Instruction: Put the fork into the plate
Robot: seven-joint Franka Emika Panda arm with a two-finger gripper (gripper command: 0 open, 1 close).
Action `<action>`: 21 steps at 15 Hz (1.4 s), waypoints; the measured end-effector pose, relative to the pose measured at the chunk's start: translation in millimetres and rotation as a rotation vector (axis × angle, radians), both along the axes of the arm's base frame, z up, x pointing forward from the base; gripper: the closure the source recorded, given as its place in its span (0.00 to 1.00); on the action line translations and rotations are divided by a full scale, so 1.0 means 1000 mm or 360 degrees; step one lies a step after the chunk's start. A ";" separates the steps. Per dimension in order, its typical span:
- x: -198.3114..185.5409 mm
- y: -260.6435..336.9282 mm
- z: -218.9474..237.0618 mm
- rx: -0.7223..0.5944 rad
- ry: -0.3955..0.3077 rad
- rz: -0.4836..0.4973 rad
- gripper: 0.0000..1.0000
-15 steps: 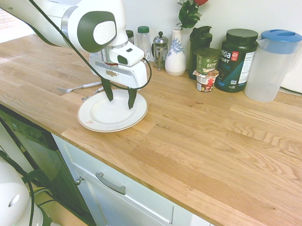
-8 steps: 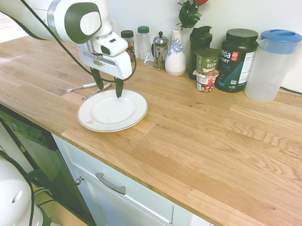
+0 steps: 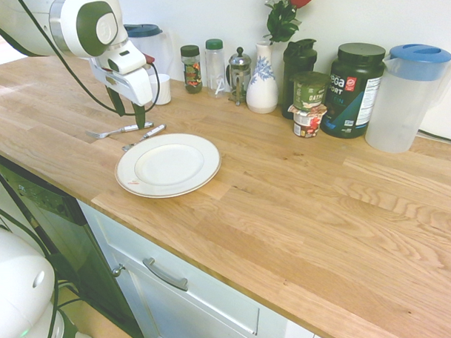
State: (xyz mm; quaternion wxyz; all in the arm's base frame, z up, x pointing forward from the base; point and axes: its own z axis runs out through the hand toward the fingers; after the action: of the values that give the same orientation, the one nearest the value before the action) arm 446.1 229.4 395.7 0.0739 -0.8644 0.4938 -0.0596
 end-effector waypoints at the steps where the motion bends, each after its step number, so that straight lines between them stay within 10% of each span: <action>1: 0.001 0.011 -0.004 -0.0003 0.0003 -0.0035 0.00; 9: 0.014 0.043 -0.036 0.0009 -0.0012 -0.0317 0.00; 10: 0.017 0.043 -0.041 0.0011 -0.0014 -0.0341 1.00; 21: 0.035 0.051 -0.061 0.0083 -0.0054 -0.0484 1.00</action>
State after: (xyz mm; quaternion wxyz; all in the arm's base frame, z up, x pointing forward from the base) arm 480.9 280.7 334.8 0.0948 -0.7762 0.6191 -0.0717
